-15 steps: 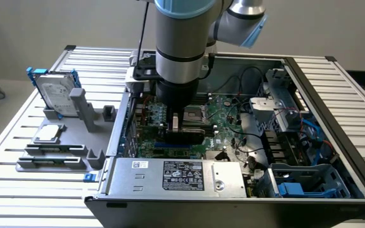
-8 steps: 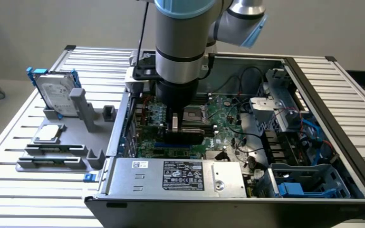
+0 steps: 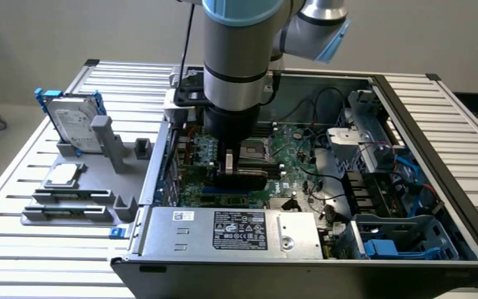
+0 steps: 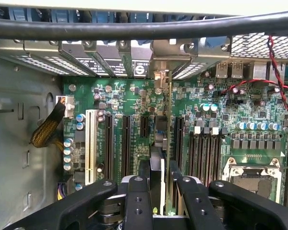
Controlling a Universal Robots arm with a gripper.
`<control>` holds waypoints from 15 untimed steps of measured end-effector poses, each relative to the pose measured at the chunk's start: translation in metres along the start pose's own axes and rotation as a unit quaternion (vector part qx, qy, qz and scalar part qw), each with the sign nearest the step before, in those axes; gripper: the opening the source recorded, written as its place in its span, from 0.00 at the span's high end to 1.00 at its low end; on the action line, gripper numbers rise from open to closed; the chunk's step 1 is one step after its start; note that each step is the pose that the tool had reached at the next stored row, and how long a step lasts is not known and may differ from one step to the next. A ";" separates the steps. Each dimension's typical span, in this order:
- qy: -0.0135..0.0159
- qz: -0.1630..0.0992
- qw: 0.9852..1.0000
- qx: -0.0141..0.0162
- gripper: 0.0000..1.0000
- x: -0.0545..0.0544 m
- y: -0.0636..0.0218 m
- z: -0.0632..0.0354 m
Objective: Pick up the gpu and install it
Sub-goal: 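Insert the gpu into the slot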
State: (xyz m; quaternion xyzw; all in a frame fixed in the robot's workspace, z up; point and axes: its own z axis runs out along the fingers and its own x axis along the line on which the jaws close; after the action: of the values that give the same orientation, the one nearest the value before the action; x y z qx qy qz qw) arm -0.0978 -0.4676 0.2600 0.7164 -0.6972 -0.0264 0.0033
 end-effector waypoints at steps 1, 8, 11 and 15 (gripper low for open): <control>0.000 0.000 1.000 0.000 0.74 0.000 0.0000 0.0002; 0.000 0.000 1.000 0.000 0.74 0.001 -0.0001 0.0028; 0.000 0.000 1.000 0.000 0.74 0.001 -0.0001 0.0045; 0.000 0.000 1.000 0.000 0.74 0.001 -0.0001 0.0062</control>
State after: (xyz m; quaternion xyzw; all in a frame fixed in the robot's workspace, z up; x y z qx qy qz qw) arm -0.0979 -0.4685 0.2538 0.7164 -0.6972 -0.0265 0.0034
